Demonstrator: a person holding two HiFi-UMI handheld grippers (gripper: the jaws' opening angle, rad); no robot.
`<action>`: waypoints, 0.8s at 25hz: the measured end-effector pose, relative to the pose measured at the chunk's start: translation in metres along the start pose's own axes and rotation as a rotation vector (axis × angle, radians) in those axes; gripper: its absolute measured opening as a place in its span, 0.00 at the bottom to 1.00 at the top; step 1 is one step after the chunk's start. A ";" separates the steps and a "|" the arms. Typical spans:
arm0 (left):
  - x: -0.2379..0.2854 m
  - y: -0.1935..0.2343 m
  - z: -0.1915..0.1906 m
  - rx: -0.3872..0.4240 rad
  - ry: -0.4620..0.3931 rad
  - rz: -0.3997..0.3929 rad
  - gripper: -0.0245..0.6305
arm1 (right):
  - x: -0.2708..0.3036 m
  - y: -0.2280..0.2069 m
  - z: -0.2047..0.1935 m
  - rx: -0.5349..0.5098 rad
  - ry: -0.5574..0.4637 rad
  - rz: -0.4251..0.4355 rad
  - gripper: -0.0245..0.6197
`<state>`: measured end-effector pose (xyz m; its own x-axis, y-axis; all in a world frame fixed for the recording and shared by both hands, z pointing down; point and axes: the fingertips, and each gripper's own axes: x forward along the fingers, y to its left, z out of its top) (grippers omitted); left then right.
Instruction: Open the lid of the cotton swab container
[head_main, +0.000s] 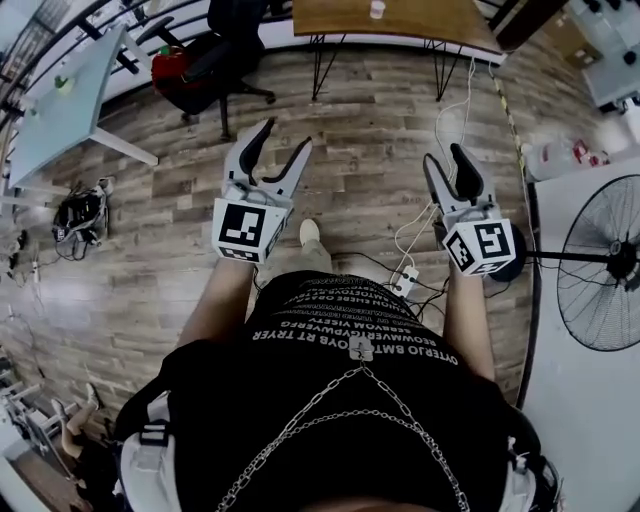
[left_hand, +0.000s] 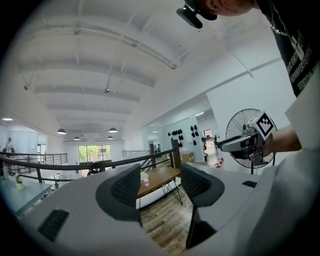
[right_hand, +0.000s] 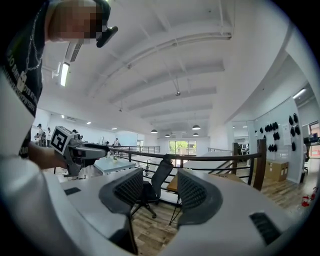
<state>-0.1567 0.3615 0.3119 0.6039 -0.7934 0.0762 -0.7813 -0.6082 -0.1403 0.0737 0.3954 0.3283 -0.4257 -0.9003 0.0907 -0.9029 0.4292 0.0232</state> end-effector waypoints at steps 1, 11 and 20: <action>0.009 0.007 0.000 -0.005 -0.004 -0.006 0.42 | 0.010 -0.003 0.001 -0.005 -0.001 0.002 0.35; 0.084 0.082 0.001 0.009 -0.017 -0.024 0.42 | 0.095 -0.035 0.024 0.045 -0.031 -0.021 0.35; 0.124 0.131 0.004 0.069 -0.046 -0.067 0.42 | 0.149 -0.029 0.034 0.006 -0.014 -0.075 0.35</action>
<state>-0.1832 0.1836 0.2990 0.6623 -0.7480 0.0428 -0.7270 -0.6555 -0.2045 0.0343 0.2468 0.3068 -0.3574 -0.9309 0.0754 -0.9326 0.3600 0.0239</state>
